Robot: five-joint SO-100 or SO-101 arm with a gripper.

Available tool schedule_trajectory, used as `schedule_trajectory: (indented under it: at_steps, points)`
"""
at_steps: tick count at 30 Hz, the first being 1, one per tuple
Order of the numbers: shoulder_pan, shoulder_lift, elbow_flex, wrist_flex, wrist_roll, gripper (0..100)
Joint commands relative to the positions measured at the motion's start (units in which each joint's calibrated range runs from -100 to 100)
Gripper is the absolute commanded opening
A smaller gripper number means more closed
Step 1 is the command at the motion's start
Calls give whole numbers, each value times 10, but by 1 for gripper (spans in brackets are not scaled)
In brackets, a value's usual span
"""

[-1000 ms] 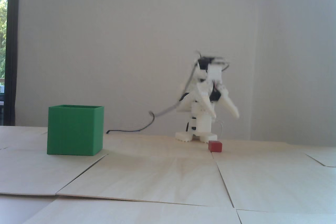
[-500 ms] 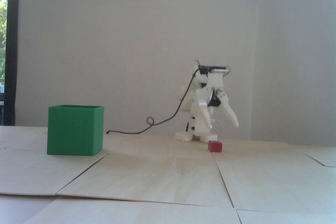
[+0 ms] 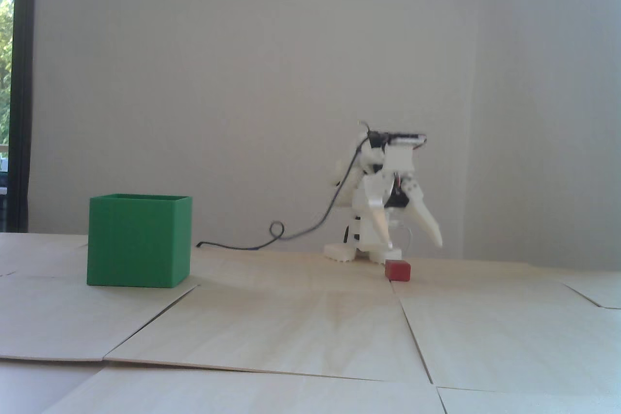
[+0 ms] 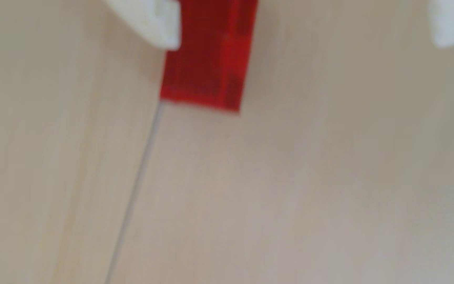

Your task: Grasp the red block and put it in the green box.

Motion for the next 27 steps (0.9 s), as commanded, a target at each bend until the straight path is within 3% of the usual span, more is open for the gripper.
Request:
schedule_trajectory:
  at_steps: [1,11,18,25,27]
  points:
    - [16,-1,18,-6,-2,33]
    - [29,-1,31,40,-2,32]
    - [30,-7,30,91,-2,1]
    - [66,-9,25,98,2,6]
    - [66,-2,1,78,3,16]
